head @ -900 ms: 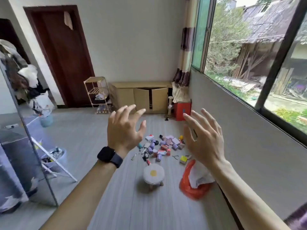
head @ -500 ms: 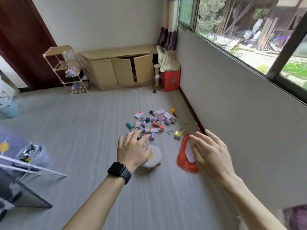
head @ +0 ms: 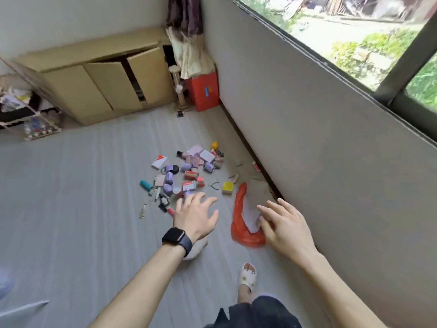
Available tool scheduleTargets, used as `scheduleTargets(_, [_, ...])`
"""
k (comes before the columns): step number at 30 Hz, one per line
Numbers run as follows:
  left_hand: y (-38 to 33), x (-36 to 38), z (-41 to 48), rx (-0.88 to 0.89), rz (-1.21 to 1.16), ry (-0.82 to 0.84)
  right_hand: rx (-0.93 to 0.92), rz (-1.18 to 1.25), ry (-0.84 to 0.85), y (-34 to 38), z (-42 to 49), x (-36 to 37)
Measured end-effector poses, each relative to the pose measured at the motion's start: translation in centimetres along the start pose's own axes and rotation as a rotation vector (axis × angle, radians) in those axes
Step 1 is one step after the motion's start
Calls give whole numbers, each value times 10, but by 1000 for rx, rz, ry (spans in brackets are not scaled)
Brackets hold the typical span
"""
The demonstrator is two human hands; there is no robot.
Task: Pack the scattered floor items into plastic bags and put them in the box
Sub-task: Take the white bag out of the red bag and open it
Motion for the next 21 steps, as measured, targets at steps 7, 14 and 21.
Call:
scheduleTargets(7, [-13,-2,136,54,42,123,148,39,81,-42,119,10])
scheduleTargets(14, [-24,7,285,234,131,236,320,88,135,-59,212,38])
scheduleTargets(21, [-64,33,442,563,220,390,637,120,130,-77,298,81])
Point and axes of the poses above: each hand's wrist, its own z-axis towards the middle knuckle, its own x-axis out of the palm, y = z × x, the point moved 7 cm from there along z, towards the middle knuckle, and after that the axes turned 4 degrees about -z, right-handed, at the moved point
